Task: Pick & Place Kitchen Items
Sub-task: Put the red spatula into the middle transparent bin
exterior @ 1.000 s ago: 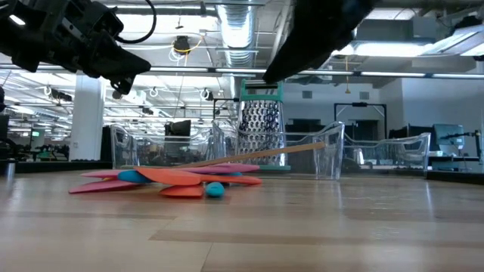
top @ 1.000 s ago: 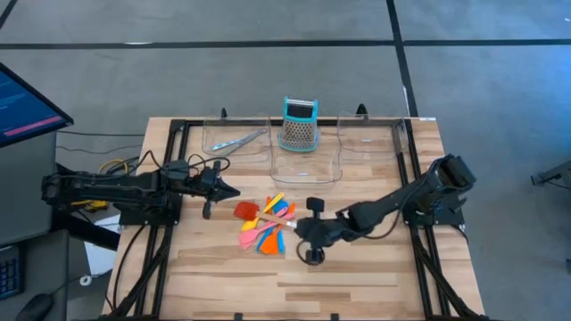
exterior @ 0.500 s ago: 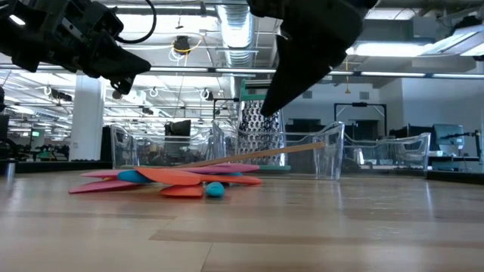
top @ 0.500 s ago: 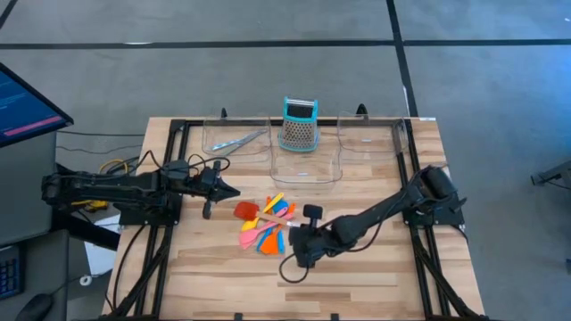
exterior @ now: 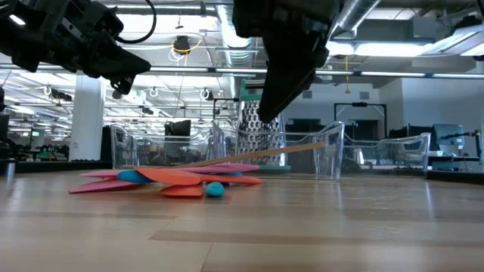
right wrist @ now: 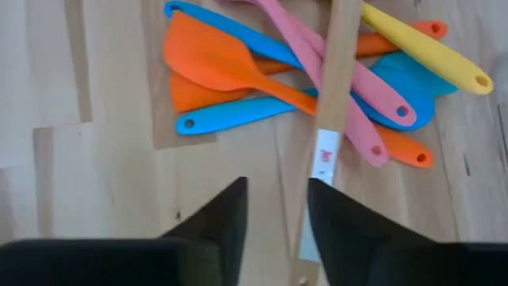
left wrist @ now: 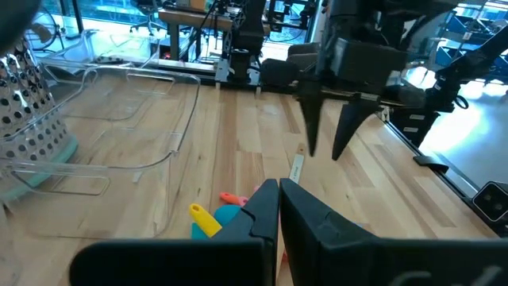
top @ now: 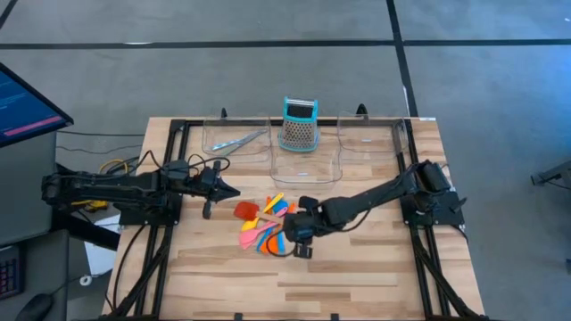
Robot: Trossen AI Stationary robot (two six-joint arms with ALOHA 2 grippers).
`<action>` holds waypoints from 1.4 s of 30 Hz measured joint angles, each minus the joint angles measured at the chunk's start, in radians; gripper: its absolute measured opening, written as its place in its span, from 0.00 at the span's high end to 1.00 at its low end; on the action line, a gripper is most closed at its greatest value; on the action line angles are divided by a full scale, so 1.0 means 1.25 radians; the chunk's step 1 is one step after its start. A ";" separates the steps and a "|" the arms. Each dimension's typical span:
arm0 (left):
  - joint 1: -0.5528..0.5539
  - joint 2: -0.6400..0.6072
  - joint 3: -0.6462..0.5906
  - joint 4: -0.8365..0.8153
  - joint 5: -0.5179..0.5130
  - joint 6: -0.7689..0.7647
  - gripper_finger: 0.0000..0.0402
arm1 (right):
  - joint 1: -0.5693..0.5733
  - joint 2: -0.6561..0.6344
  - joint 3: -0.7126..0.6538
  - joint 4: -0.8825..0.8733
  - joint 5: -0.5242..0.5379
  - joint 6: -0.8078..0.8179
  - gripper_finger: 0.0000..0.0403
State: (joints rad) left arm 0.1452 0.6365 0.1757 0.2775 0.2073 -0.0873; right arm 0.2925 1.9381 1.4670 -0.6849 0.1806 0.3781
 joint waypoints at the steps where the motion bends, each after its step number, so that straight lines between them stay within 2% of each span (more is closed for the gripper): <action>1: 0.000 0.000 0.000 0.000 0.000 0.000 0.99 | -0.009 0.000 0.000 0.000 -0.001 -0.001 0.62; 4: 0.000 0.000 0.000 0.000 0.000 0.000 0.99 | -0.036 0.000 0.000 -0.008 -0.008 -0.009 0.51; 7: 0.000 0.000 0.000 0.000 0.000 0.000 0.99 | -0.068 0.000 0.000 -0.011 -0.082 -0.009 0.42; 10: 0.000 0.000 0.000 0.000 0.000 0.000 0.99 | -0.091 0.012 0.001 -0.004 -0.136 -0.013 0.37; 18: 0.000 0.000 0.000 -0.001 0.000 0.000 0.99 | -0.111 0.041 -0.002 -0.025 -0.160 -0.039 0.36; 26: 0.000 0.000 0.000 -0.006 0.000 0.000 0.99 | -0.113 0.064 0.001 0.018 -0.191 -0.051 0.36; 42: 0.000 0.000 -0.045 -0.004 0.000 0.000 0.99 | -0.126 0.063 -0.025 0.057 -0.189 -0.072 0.36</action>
State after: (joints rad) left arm 0.1452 0.6369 0.1188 0.2726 0.2072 -0.0873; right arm 0.1356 2.0171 1.4359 -0.6141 -0.0555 0.2886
